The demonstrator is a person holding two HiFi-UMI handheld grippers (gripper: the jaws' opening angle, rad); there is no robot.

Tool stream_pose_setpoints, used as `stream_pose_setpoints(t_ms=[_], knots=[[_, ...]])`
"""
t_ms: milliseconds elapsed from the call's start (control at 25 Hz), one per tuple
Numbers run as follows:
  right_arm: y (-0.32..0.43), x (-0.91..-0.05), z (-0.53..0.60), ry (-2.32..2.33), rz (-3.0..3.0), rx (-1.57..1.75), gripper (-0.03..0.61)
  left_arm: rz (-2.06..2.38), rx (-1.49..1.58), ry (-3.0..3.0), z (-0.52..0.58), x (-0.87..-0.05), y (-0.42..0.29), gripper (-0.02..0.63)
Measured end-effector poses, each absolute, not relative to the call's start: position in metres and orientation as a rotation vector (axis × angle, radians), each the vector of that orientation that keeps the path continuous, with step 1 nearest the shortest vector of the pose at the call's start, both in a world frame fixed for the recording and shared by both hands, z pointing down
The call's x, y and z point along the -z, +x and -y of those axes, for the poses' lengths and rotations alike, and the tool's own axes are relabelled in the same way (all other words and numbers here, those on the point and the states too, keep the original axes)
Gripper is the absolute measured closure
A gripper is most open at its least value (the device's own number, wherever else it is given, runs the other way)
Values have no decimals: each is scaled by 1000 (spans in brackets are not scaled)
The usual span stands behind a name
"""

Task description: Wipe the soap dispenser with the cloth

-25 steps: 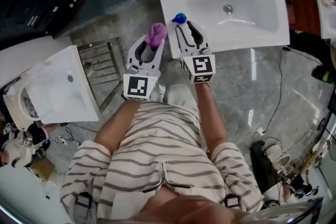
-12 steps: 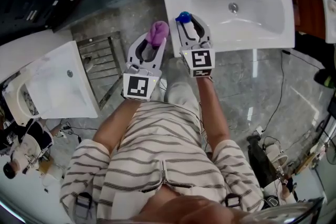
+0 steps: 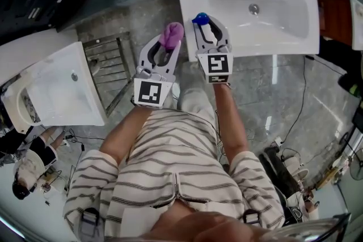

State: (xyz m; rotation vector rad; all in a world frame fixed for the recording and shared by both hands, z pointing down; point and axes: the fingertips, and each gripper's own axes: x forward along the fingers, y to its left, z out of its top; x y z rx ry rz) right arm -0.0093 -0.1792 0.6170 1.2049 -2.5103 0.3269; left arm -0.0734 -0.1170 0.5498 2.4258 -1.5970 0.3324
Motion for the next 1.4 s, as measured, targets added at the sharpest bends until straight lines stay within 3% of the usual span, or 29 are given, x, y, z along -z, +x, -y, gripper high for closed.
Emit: stream_pose_setpoints(t_ms=[1400], knots=[[5, -455, 133, 1347, 2608, -347, 448, 1424, -320, 2670, 76, -475, -51, 483]])
